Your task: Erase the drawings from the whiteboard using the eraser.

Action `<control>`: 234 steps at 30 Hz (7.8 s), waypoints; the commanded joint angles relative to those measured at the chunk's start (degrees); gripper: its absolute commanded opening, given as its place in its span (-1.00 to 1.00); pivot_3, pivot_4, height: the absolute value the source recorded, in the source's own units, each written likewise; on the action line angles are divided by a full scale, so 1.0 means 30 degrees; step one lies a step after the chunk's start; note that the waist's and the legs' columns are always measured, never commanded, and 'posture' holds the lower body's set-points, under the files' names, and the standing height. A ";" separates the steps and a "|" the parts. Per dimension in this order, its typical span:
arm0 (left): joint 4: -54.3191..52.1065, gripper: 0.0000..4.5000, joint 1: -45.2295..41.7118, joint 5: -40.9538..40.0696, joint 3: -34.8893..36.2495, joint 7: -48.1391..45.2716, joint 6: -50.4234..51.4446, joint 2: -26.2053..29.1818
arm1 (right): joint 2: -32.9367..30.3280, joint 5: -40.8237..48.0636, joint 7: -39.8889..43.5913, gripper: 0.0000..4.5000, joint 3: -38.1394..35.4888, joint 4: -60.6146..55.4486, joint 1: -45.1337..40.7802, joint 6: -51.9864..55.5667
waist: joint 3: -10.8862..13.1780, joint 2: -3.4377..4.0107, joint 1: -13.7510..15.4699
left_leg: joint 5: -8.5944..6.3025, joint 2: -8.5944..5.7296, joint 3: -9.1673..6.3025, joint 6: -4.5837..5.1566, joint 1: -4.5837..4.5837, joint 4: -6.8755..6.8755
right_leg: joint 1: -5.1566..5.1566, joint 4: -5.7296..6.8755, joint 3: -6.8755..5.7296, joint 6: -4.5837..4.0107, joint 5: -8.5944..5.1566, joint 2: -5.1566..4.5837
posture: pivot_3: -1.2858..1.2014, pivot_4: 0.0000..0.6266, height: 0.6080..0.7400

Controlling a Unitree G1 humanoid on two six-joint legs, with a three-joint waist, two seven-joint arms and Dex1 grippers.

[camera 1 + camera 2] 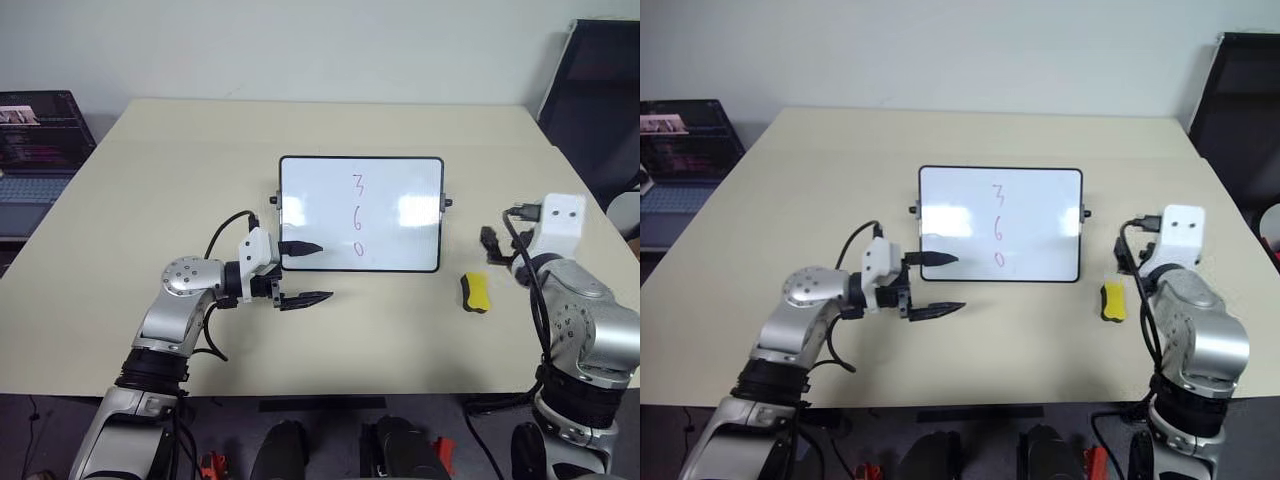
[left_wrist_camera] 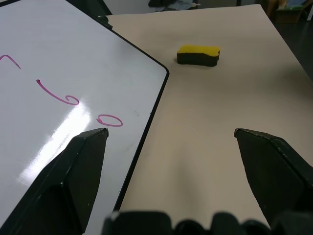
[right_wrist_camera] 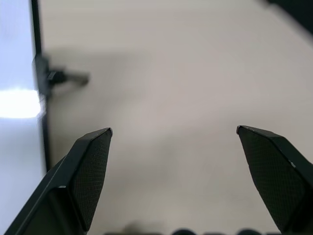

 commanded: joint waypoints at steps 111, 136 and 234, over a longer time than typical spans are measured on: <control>0.0323 1.00 -0.0715 0.0140 0.0302 0.0042 -0.0786 0.0041 | 0.0163 0.1861 -0.2956 0.99 -0.0832 0.1196 -0.0216 -0.4839 | -0.0008 0.0011 0.0062 | 0.0002 0.0001 -0.0001 0.0001 0.0003 0.0014 | 0.0003 0.0019 0.0010 -0.0003 0.0005 -0.0001 | 0.03 -0.52 1.00; 0.0174 1.00 -0.0650 0.0104 0.0345 0.0002 -0.0824 0.0098 | -0.0808 0.1862 -0.2059 0.99 -0.0254 0.1651 -0.0229 -0.5745 | -0.0009 0.0012 0.0044 | 0.0002 0.0001 0.0000 0.0001 0.0004 0.0016 | 0.0004 0.0021 0.0010 -0.0002 0.0005 0.0000 | 0.03 -0.52 1.00; -0.0102 1.00 -0.0294 0.0188 0.0250 0.0552 -0.0882 -0.0101 | 0.3115 0.3616 -0.4073 -0.28 -0.1703 -0.1660 0.0129 0.9278 | -0.0016 0.0018 -0.0003 | 0.0002 0.0000 -0.0019 0.0002 0.0000 0.0021 | 0.0002 0.0024 0.0005 0.0006 0.0009 -0.0001 | 0.03 -0.52 1.00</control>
